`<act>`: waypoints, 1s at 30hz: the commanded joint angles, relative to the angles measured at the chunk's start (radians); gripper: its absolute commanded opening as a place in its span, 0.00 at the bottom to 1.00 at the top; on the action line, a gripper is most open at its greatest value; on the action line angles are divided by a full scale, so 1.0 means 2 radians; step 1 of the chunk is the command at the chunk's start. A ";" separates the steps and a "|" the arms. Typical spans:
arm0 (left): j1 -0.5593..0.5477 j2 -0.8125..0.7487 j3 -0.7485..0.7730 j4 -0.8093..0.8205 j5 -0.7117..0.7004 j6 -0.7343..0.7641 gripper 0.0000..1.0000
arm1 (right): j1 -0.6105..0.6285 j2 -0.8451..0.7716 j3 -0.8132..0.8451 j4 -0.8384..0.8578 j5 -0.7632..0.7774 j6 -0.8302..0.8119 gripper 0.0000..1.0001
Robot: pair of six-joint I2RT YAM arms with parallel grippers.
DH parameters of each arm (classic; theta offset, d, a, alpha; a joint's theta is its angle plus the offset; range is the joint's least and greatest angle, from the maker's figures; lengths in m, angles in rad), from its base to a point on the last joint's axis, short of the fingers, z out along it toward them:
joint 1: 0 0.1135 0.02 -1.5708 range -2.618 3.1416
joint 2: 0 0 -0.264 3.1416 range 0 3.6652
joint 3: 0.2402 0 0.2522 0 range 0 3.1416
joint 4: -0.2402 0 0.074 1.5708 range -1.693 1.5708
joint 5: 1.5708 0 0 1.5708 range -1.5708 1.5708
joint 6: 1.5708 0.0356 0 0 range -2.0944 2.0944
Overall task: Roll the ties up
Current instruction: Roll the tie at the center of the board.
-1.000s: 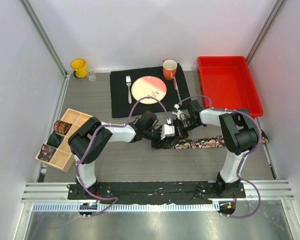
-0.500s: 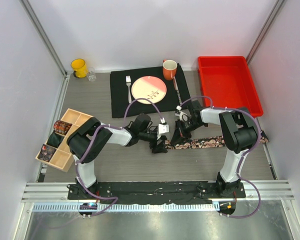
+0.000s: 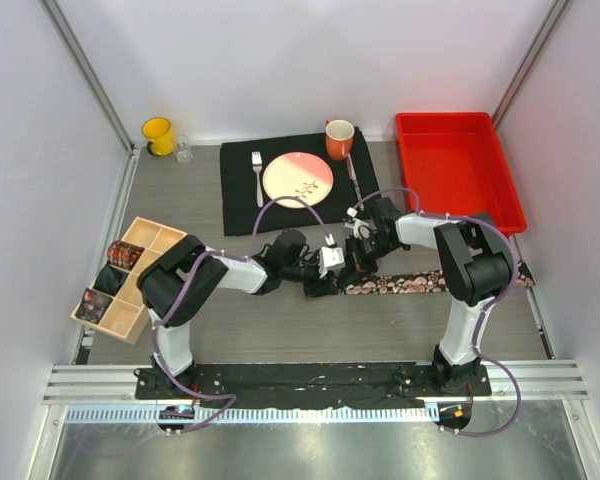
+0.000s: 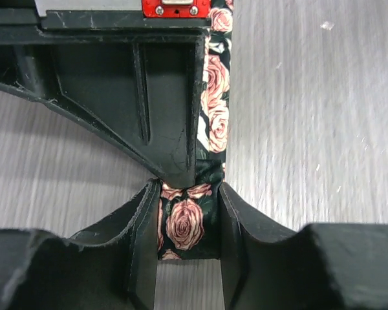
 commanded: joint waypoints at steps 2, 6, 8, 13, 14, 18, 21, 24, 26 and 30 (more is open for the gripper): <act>0.019 -0.033 -0.042 -0.131 -0.058 0.059 0.24 | 0.016 0.031 0.022 0.023 0.054 -0.006 0.01; 0.019 -0.027 -0.034 -0.146 -0.064 0.053 0.21 | 0.014 0.016 0.020 0.015 0.014 0.002 0.24; 0.019 -0.024 -0.033 -0.146 -0.064 0.054 0.20 | 0.012 0.002 0.013 0.015 -0.008 0.011 0.35; 0.019 -0.023 -0.034 -0.147 -0.062 0.056 0.20 | 0.013 -0.020 -0.004 0.035 -0.045 0.043 0.44; 0.019 -0.023 -0.034 -0.147 -0.061 0.056 0.20 | 0.013 -0.021 -0.007 0.037 -0.049 0.048 0.45; 0.019 -0.021 -0.032 -0.149 -0.061 0.058 0.20 | 0.017 -0.010 -0.007 0.035 -0.042 0.044 0.44; 0.019 -0.020 -0.032 -0.151 -0.059 0.057 0.21 | 0.020 0.008 -0.001 0.031 -0.019 0.035 0.36; 0.019 -0.022 -0.033 -0.152 -0.058 0.060 0.22 | 0.018 0.027 0.009 0.025 0.001 0.028 0.15; 0.019 -0.022 -0.033 -0.152 -0.057 0.062 0.24 | 0.017 0.031 0.010 0.017 0.004 0.025 0.01; 0.021 -0.024 -0.035 -0.143 -0.051 0.059 0.39 | 0.003 0.032 0.002 0.005 0.013 0.017 0.01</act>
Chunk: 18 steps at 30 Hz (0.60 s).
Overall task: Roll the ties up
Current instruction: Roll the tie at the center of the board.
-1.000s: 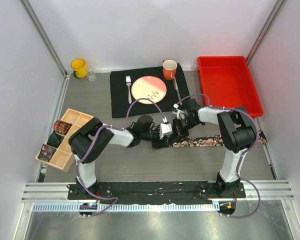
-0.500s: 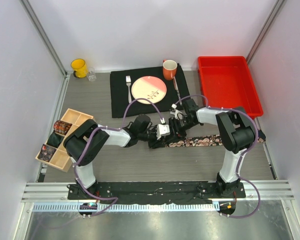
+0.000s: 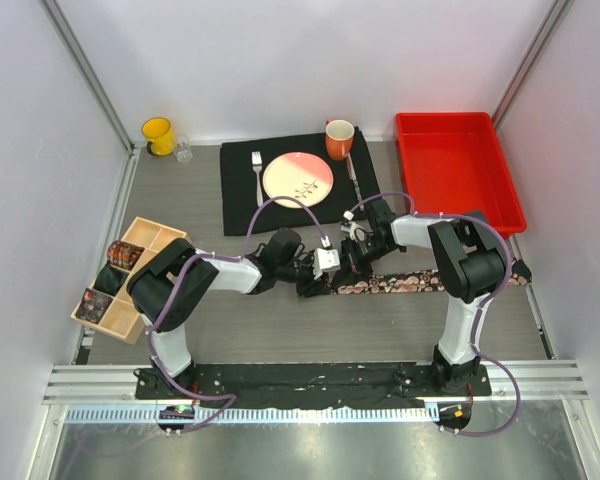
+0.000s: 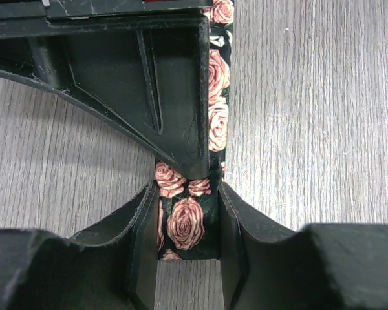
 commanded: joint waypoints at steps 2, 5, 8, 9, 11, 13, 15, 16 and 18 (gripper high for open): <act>0.023 0.007 -0.032 -0.044 -0.018 -0.007 0.57 | -0.014 0.013 -0.005 -0.021 0.063 -0.030 0.01; 0.049 -0.007 -0.055 0.030 0.031 -0.044 0.74 | -0.015 0.023 -0.008 -0.030 0.068 -0.037 0.01; 0.056 -0.010 -0.072 0.098 0.055 -0.060 0.77 | -0.016 0.030 -0.007 -0.033 0.080 -0.041 0.01; 0.056 -0.009 -0.073 0.105 0.061 -0.061 0.77 | -0.015 0.033 -0.004 -0.037 0.083 -0.043 0.01; 0.056 0.003 -0.071 0.125 0.085 -0.068 0.77 | -0.015 0.040 -0.001 -0.040 0.089 -0.043 0.01; 0.049 0.015 -0.072 0.143 0.088 -0.072 0.75 | -0.015 0.048 0.002 -0.044 0.093 -0.046 0.01; 0.042 0.023 -0.077 0.170 0.089 -0.068 0.75 | -0.015 0.053 0.006 -0.044 0.095 -0.045 0.01; 0.034 0.031 -0.079 0.187 0.089 -0.068 0.74 | -0.015 0.056 0.007 -0.044 0.095 -0.044 0.01; 0.028 0.040 -0.079 0.200 0.089 -0.068 0.73 | -0.015 0.063 0.010 -0.044 0.094 -0.043 0.01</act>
